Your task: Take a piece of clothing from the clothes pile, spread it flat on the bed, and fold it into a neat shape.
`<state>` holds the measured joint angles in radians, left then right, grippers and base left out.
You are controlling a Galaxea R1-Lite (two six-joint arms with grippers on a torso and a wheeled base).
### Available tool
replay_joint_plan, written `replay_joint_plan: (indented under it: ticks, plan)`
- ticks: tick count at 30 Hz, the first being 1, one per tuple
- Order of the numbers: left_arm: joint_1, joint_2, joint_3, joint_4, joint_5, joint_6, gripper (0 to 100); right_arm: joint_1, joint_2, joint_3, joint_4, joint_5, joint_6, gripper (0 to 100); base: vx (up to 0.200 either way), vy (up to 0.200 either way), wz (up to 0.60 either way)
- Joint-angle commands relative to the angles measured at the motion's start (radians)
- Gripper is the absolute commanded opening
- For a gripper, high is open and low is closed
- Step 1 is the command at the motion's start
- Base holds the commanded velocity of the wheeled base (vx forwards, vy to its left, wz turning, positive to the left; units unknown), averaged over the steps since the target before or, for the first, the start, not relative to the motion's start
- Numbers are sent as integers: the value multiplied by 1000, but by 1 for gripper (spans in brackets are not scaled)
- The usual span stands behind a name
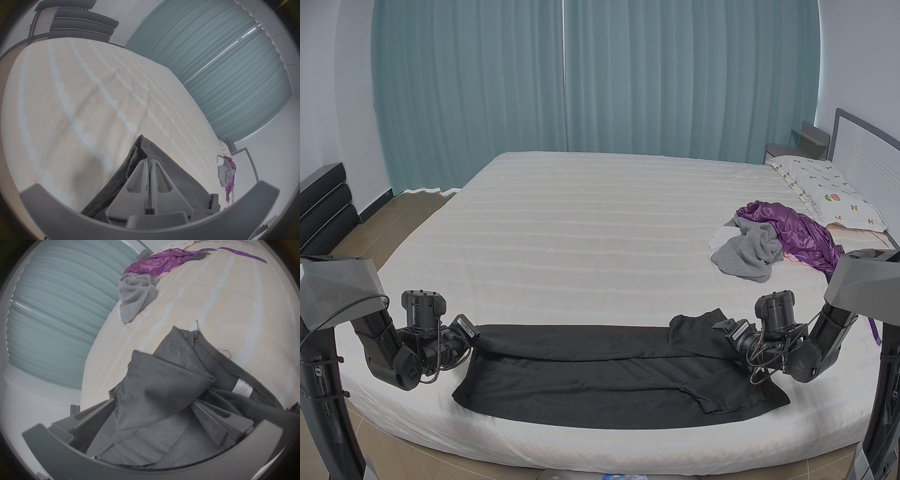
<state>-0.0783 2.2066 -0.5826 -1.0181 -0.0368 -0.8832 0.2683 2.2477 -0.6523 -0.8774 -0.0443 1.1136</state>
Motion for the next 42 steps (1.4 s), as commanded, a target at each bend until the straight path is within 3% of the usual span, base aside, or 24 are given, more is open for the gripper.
replay_joint_plan:
  ticks: [1, 6, 20, 27, 42]
  plan:
    - [0, -2, 0, 0, 0, 0, 0, -12, 24, -12, 2, -28, -3, 0, 0, 0, 0]
    - [2, -11, -2, 0, 0, 0, 0, -12, 13, -9, -2, -69, -8, 0, 0, 0, 0]
    - [12, -34, -85, 7, -2, 6, 0, -66, -45, -56, 2, -69, -18, 0, 0, 0, 0]
    - [37, -10, -215, 13, -2, 7, 0, -100, -49, -144, 3, -54, -28, 0, 0, 0, 0]
    - [63, -8, -260, 9, -6, 10, 0, -101, -74, -173, -2, -17, -46, 0, 0, 0, 0]
